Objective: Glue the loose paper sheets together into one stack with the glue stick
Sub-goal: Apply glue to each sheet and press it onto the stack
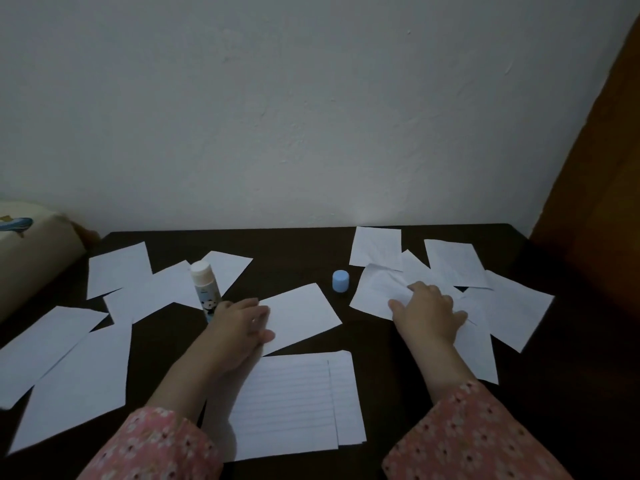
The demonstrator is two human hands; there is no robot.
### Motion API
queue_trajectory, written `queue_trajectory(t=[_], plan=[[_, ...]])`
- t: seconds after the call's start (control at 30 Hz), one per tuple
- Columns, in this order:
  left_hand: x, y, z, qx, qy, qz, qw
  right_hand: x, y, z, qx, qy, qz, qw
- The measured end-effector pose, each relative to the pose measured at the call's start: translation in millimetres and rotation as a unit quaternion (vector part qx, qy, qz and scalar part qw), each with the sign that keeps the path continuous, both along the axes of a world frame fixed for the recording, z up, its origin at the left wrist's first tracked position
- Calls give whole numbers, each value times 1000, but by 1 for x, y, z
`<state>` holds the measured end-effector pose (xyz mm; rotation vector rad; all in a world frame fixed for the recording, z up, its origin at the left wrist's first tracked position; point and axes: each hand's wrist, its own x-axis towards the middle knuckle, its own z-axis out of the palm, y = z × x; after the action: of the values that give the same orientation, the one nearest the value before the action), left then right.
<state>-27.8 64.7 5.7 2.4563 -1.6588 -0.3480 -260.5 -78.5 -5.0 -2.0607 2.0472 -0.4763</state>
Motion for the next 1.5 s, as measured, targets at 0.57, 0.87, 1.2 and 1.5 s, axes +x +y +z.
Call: queue_trajectory(t=[0.57,0.87,1.2,1.5], plan=[[-6,1,22,-252,322,20,913,53,45,22,-109,-215,251,937],[-8,10,22,-298,436,133,839,62,32,5,25,-364,176,914],[-10,10,5,-263,191,191,926,62,32,-4,20,-247,164,955],[-4,9,-12,-269,175,178,930,69,28,-9,1,-170,166,971]])
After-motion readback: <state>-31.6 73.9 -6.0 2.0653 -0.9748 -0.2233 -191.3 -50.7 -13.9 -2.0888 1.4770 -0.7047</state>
